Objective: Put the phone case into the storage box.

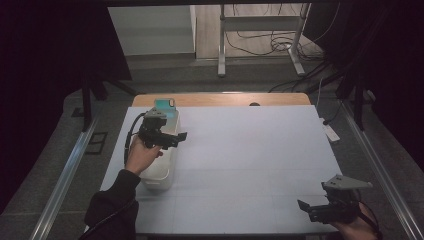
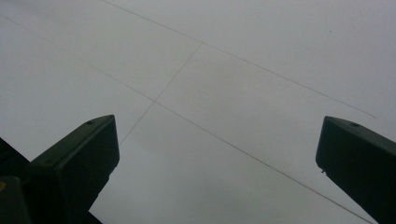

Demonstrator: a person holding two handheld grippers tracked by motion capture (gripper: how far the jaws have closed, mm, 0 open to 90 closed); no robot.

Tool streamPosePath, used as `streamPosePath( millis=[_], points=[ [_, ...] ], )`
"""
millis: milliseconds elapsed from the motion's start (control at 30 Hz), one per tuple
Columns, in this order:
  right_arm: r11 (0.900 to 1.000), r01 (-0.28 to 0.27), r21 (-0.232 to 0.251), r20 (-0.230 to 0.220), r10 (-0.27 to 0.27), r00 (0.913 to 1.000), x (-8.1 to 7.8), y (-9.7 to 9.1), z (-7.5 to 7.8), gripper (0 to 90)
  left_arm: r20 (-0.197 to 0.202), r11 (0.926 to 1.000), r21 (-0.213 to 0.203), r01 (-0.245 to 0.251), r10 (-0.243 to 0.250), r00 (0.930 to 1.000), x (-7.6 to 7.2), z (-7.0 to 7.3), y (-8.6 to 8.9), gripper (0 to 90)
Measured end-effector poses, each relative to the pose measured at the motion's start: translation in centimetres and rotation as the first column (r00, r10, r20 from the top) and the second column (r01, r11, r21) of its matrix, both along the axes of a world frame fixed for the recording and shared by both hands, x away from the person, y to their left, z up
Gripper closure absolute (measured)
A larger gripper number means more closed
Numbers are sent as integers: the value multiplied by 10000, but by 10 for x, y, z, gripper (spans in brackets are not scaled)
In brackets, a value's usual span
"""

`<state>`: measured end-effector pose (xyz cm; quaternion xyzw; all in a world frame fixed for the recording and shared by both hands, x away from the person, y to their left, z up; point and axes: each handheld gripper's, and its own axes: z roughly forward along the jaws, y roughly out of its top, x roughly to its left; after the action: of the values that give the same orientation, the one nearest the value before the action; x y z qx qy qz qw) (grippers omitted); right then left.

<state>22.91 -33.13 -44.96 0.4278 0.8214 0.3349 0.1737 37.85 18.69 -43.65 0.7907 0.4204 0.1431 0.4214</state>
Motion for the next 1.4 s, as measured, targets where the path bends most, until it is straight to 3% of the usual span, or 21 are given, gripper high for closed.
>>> streamPosePath(
  millis=[800,1067,1400],
  points=[
    [10000,-19,17,7,19,10000,0,0,0,0,52,9998,16,198,-198,9998,-30,-2,0,0],
    [10000,-54,17,4,54,10000,0,0,0,0,169,9992,-199,346,-342,9993,-46,-1,1,0],
    [10000,-61,22,0,61,10000,0,0,0,0,253,9995,-139,287,-283,9993,-63,0,0,0]
  ],
)
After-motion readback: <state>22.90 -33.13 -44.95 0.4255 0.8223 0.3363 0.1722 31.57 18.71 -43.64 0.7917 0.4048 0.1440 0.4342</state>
